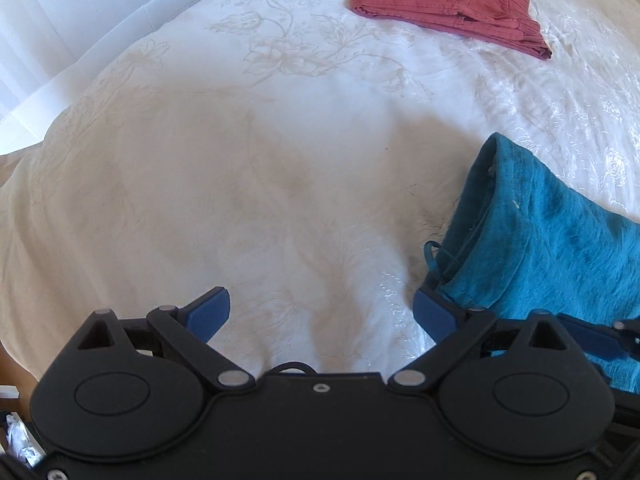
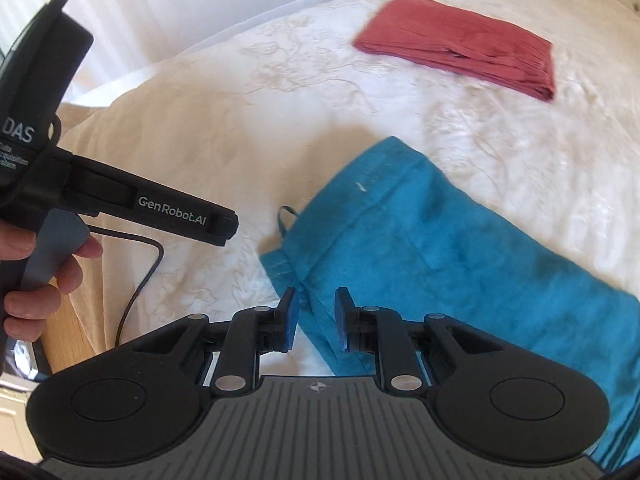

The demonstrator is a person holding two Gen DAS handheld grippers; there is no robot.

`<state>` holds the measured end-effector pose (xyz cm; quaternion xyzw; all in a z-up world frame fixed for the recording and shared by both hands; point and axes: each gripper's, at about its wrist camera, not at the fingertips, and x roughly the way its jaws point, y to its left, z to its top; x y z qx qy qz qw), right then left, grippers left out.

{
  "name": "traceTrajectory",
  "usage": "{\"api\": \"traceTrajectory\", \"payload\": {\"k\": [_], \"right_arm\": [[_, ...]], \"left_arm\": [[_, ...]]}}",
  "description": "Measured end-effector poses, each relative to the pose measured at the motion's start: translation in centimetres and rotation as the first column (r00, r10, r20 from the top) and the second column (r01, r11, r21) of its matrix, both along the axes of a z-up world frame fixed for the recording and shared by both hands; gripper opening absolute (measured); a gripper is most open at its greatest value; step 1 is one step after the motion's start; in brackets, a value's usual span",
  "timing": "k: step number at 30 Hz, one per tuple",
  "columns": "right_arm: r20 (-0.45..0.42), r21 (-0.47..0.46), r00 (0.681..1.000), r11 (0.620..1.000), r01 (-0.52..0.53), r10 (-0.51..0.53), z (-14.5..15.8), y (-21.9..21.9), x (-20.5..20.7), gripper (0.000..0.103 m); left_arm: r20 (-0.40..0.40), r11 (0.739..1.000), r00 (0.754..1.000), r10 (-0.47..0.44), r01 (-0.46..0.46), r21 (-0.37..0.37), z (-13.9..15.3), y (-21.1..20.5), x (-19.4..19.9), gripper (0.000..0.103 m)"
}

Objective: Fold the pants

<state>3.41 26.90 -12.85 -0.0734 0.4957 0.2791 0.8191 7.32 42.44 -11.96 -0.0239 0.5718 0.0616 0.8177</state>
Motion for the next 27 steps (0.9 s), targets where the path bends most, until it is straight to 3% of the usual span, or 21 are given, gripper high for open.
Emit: {"api": "traceTrajectory", "payload": {"k": [10,16,20,23,27], "right_arm": [[0.061,-0.22,0.99,0.969,-0.112,0.128,-4.1,3.9,1.3,0.032],[0.141,-0.285,0.971,0.947,-0.149,0.195,-4.1,3.9,0.3,0.032],[0.182,-0.321,0.929,0.912,-0.254,0.323,-3.8,5.2,-1.7,0.037],[0.198,-0.382,0.911,0.884,-0.269,0.363,-4.6,6.2,-2.4,0.037],[0.183,-0.334,0.936,0.914,-0.229,0.301,-4.7,5.9,-1.2,0.036]], "left_arm": [[-0.026,0.997,0.999,0.045,-0.046,-0.058,-0.6,2.4,-0.8,0.098],[-0.027,0.995,0.998,0.057,-0.059,-0.082,-0.7,2.6,-0.8,0.098],[-0.029,0.993,0.997,0.071,-0.073,-0.094,-0.8,2.9,-0.6,0.098],[-0.032,0.993,0.997,0.07,-0.072,-0.094,-0.8,2.9,-0.7,0.098],[-0.024,0.994,0.997,0.067,-0.069,-0.088,-0.5,2.9,-1.0,0.098]]}}
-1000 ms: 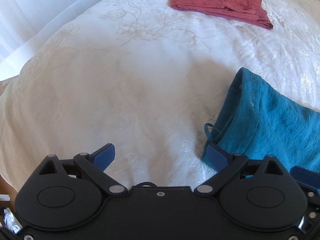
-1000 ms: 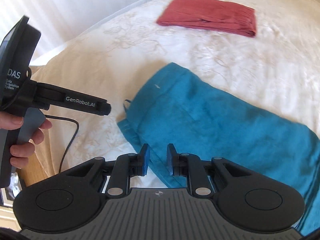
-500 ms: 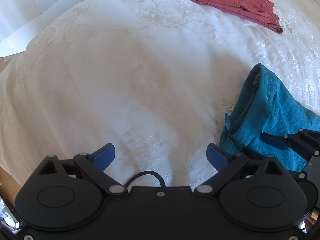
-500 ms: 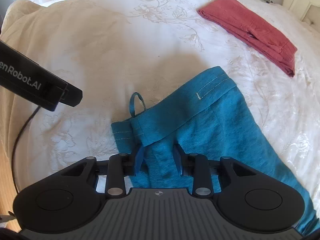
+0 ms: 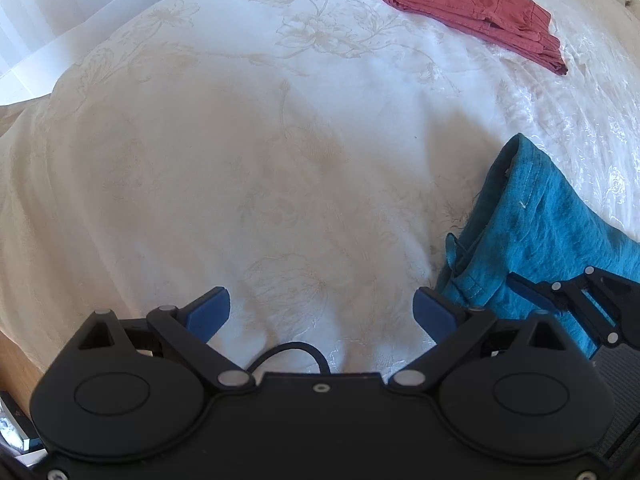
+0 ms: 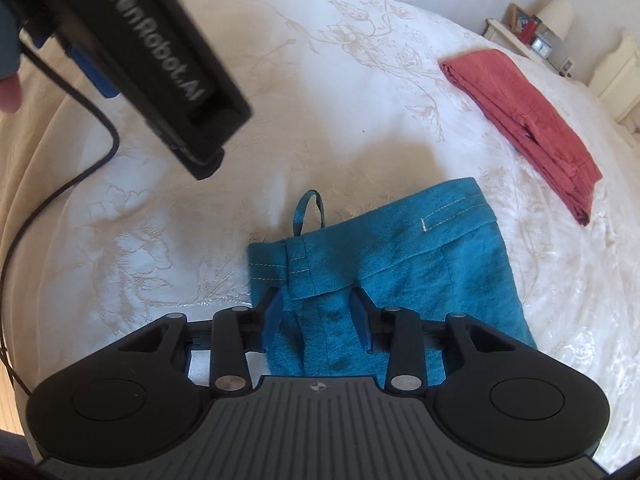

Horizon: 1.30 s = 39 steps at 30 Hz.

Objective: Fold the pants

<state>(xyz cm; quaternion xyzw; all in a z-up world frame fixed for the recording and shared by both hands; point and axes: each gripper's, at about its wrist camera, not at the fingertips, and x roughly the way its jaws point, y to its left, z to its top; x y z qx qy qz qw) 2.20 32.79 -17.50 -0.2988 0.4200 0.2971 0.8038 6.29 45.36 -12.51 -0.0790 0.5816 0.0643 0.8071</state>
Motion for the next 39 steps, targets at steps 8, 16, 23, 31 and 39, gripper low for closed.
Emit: {"api": "traceTrajectory", "payload": {"k": [8,16,23,31,39], "right_arm": [[-0.151,0.203,0.982,0.969,0.142,-0.113,2.6,-3.3,2.4,0.018],[-0.243,0.187,0.964,0.97,0.156,-0.108,0.7,-2.2,2.1,0.019],[-0.26,0.213,0.951,0.951,0.226,-0.168,1.7,-3.1,2.1,0.026],[-0.279,0.25,0.909,0.891,0.379,-0.308,4.6,-9.0,0.4,0.026],[-0.329,0.252,0.833,0.808,0.532,-0.446,5.2,-12.8,0.0,0.026]], "left_arm": [[0.011,1.0,1.0,-0.006,0.006,0.0,0.3,0.1,-0.3,0.098],[0.094,0.997,0.994,-0.061,0.065,-0.04,1.5,-1.2,1.7,0.099],[0.135,0.978,0.973,-0.187,0.197,-0.065,1.4,-4.4,4.4,0.101],[0.171,0.899,0.883,-0.437,0.435,0.053,-0.7,-9.0,6.4,0.102],[0.071,0.843,0.846,-0.528,0.532,-0.074,-5.3,-10.1,7.2,0.102]]}}
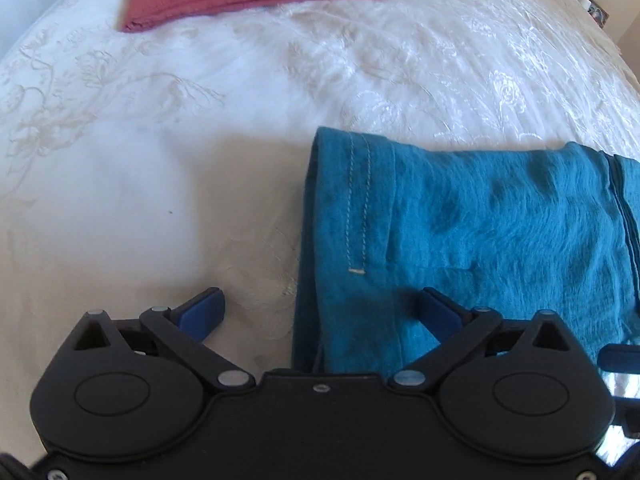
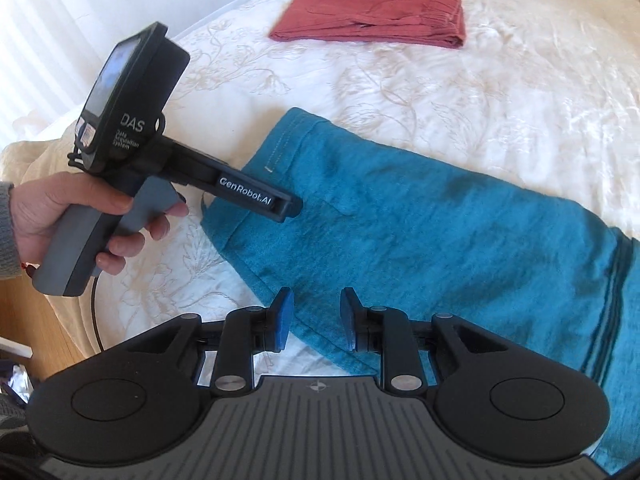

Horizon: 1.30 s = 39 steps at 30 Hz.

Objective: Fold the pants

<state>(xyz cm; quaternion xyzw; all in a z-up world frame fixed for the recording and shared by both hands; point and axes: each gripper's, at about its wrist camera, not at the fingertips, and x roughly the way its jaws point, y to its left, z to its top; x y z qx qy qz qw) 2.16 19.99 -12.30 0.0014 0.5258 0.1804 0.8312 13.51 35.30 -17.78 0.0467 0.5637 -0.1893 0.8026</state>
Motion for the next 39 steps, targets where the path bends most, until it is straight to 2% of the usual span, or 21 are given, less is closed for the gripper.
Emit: {"api": "traceTrajectory", "payload": {"k": [3,6,13,19,21,22,23,25,26,27,28,29,30,34,39], "right_arm": [[-0.007,-0.014,0.999,0.999,0.032,-0.032,0.0,-0.5,-0.4,0.025],[-0.015,-0.005,0.998,0.998,0.062,-0.062,0.2,-1.0,-0.3,0.025],[-0.034,0.001,0.994,0.995,0.103,-0.103,0.4,-1.5,-0.5,0.026],[-0.041,0.001,0.992,0.993,0.122,-0.122,0.9,-2.0,-1.1,0.026],[-0.044,0.008,0.99,0.991,0.133,-0.132,1.2,-2.3,-1.3,0.026],[-0.048,0.017,0.989,0.99,0.143,-0.142,1.3,-2.6,-1.4,0.025],[-0.052,0.025,0.987,0.988,0.153,-0.151,1.4,-2.8,-1.5,0.025],[-0.052,0.033,0.985,0.985,0.166,-0.165,1.6,-3.4,-1.8,0.025],[-0.048,0.034,0.985,0.985,0.169,-0.167,1.7,-3.7,-2.0,0.025],[-0.043,0.034,0.985,0.985,0.17,-0.169,1.9,-3.9,-2.1,0.025],[-0.037,0.035,0.984,0.984,0.174,-0.172,2.0,-4.3,-2.4,0.025],[-0.033,0.038,0.983,0.983,0.179,-0.178,2.1,-4.8,-2.7,0.025],[-0.032,0.044,0.982,0.981,0.187,-0.186,2.2,-5.2,-2.9,0.025],[-0.042,0.093,0.967,0.963,0.253,-0.25,2.4,-8.2,-3.9,0.025],[-0.043,0.133,0.945,0.936,0.326,-0.323,2.4,-13.1,-5.3,0.025]], "left_arm": [[0.005,0.997,0.997,-0.079,0.079,-0.008,-0.8,-0.7,-0.3,0.102],[0.005,0.991,0.992,-0.122,0.122,-0.05,-0.9,-1.1,-0.2,0.102],[-0.047,0.973,0.995,-0.088,0.076,-0.217,-0.9,-1.4,1.4,0.101],[-0.125,0.931,0.987,-0.105,0.053,-0.362,-1.2,-2.2,2.6,0.099],[-0.173,0.901,0.978,-0.121,0.035,-0.432,-1.1,-2.3,2.6,0.082],[-0.187,0.895,0.976,-0.11,0.016,-0.445,-1.1,-2.4,2.6,0.079],[-0.184,0.901,0.979,-0.091,0.002,-0.433,-1.1,-2.7,2.4,0.076],[-0.162,0.926,0.984,-0.075,0.008,-0.379,-1.1,-3.2,2.2,0.062],[-0.153,0.941,0.987,-0.048,-0.006,-0.338,-1.1,-3.3,2.2,0.048],[-0.16,0.944,0.987,-0.02,-0.034,-0.328,-1.0,-3.1,2.3,0.038],[-0.18,0.935,0.984,0.014,-0.077,-0.347,-0.9,-2.6,2.4,0.033],[-0.198,0.922,0.98,0.036,-0.109,-0.372,-0.8,-2.1,2.4,0.018],[-0.212,0.907,0.976,0.053,-0.136,-0.398,-0.4,-1.8,2.4,0.018],[-0.138,0.919,0.988,0.065,-0.114,-0.378,3.0,-3.3,1.1,0.016],[-0.106,0.897,0.991,0.088,-0.125,-0.425,8.0,-7.4,-0.6,0.016]]}}
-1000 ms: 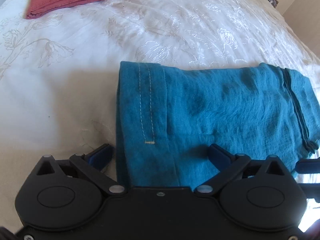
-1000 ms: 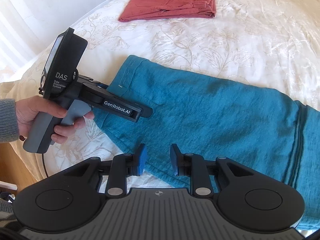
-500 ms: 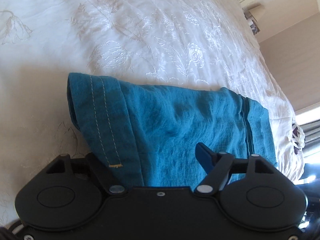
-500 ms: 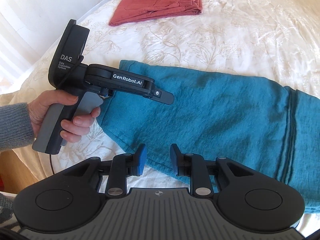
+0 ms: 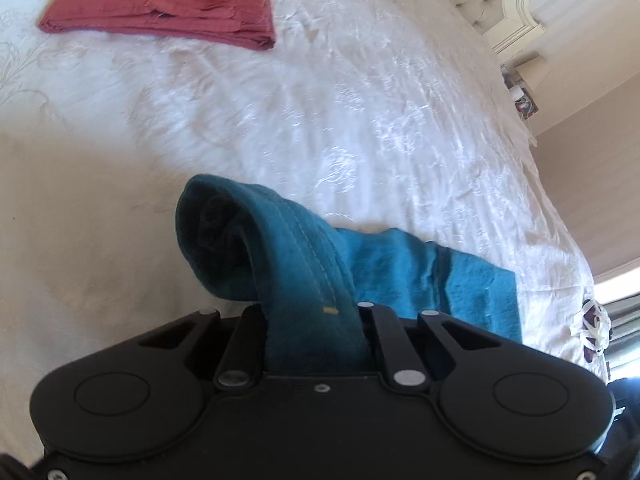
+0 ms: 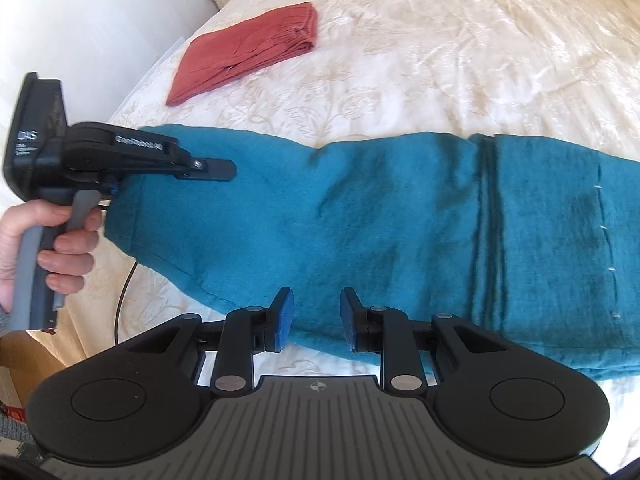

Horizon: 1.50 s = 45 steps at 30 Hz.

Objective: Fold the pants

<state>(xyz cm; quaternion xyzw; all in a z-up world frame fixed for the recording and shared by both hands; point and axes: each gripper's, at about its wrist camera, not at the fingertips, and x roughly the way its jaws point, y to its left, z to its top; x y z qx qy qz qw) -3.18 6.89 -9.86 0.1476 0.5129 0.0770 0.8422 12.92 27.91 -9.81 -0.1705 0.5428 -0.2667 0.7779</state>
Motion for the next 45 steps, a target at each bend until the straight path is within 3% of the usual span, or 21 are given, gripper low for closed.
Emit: {"api": "traceTrajectory", "payload": {"k": [5,9,14,19,21,22,25,27,29,37,45], "right_arm": [[0.014,-0.002,0.999,0.999,0.046,-0.046,0.2,-6.5,-2.2,0.025],[0.03,-0.008,0.996,0.997,0.082,-0.081,0.5,-11.7,-4.1,0.025],[0.027,-0.025,0.992,0.992,0.127,-0.126,0.1,-17.8,-6.3,0.025],[-0.002,-0.044,0.987,0.986,0.163,-0.163,-0.7,-23.0,-8.3,0.025],[-0.018,-0.046,0.984,0.984,0.174,-0.174,-1.2,-24.4,-8.9,0.025],[-0.026,-0.046,0.983,0.982,0.181,-0.182,-1.3,-25.1,-9.2,0.025],[-0.055,-0.036,0.978,0.979,0.201,-0.202,-2.1,-26.5,-9.5,0.025],[-0.066,-0.032,0.975,0.977,0.213,-0.214,-2.4,-27.0,-9.4,0.025],[-0.075,-0.028,0.973,0.976,0.215,-0.217,-2.7,-27.5,-9.1,0.025],[-0.058,-0.05,0.968,0.969,0.243,-0.246,-2.5,-28.1,-8.7,0.026],[-0.048,-0.016,0.944,0.945,0.327,-0.327,-2.9,-30.0,-7.6,0.031]], "left_arm": [[0.059,0.998,0.998,-0.022,0.026,-0.062,4.7,-7.4,-2.0,0.016],[0.103,0.992,0.99,-0.093,0.101,-0.078,6.1,-15.3,-3.5,0.017],[0.093,0.981,0.981,-0.173,0.18,-0.071,3.7,-26.4,-5.4,0.017],[0.058,0.965,0.963,-0.263,0.26,0.043,-0.7,-35.5,-8.4,0.022],[0.042,0.957,0.96,-0.277,0.271,0.101,-1.9,-37.5,-9.3,0.041],[0.036,0.955,0.962,-0.272,0.266,0.129,-2.4,-38.4,-9.9,0.043],[0.03,0.954,0.967,-0.253,0.244,0.176,-2.6,-39.3,-10.5,0.06],[0.031,0.957,0.969,-0.244,0.235,0.17,-1.8,-39.6,-10.5,0.074],[0.041,0.956,0.965,-0.261,0.252,0.152,-1.0,-40.5,-10.4,0.08],[0.154,0.936,0.927,-0.342,0.322,0.139,3.3,-41.3,-10.1,0.081],[0.18,0.964,0.966,-0.185,0.143,0.223,3.7,-31.7,-8.9,0.085]]}}
